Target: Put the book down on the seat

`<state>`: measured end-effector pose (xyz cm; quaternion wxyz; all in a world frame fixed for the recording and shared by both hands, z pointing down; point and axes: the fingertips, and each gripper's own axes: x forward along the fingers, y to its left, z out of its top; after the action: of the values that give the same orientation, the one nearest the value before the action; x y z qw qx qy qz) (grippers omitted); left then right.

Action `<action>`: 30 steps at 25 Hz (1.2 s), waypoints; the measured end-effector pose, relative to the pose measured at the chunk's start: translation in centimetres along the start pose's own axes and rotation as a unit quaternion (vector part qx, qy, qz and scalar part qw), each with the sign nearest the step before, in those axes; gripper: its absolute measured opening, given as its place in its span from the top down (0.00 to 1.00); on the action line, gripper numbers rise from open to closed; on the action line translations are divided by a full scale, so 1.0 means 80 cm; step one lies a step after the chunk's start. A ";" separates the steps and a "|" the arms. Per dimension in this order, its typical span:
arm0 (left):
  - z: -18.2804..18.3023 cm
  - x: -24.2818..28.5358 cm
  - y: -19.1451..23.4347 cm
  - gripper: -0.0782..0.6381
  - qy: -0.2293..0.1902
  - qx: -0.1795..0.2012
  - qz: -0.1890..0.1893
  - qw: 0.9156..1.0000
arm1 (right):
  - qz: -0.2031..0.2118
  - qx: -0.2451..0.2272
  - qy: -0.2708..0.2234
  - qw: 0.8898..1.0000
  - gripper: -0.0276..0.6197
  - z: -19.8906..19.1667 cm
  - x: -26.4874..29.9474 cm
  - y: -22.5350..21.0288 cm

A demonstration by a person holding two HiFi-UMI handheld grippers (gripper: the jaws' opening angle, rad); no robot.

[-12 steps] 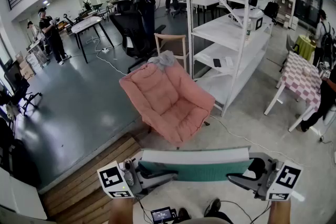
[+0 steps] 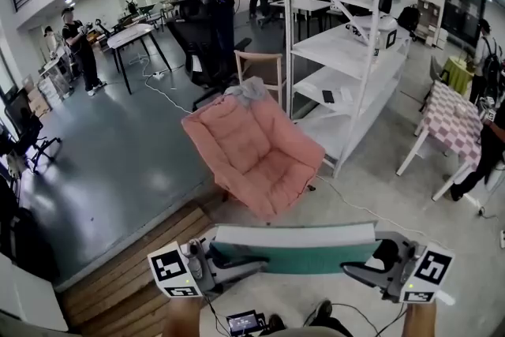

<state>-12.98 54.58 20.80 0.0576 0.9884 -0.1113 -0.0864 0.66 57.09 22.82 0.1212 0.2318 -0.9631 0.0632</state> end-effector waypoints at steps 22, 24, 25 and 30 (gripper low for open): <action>-0.026 0.101 0.126 0.58 0.013 -0.035 0.057 0.998 | 0.060 0.030 -0.028 0.997 0.66 -0.014 0.008 -0.180; -0.031 0.125 0.142 0.58 0.015 -0.037 0.066 0.997 | 0.069 0.033 -0.028 0.997 0.66 -0.017 0.002 -0.210; -0.033 0.138 0.150 0.58 0.016 -0.039 0.071 0.997 | 0.074 0.034 -0.028 0.996 0.66 -0.019 -0.002 -0.226; -0.038 0.195 0.183 0.58 0.024 -0.041 0.096 0.994 | 0.100 0.040 -0.032 0.994 0.66 -0.022 -0.020 -0.295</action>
<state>-0.48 37.08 23.23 0.1089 0.9717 -0.2003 -0.0613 13.29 37.22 25.65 0.0741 0.1409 -0.9815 0.1064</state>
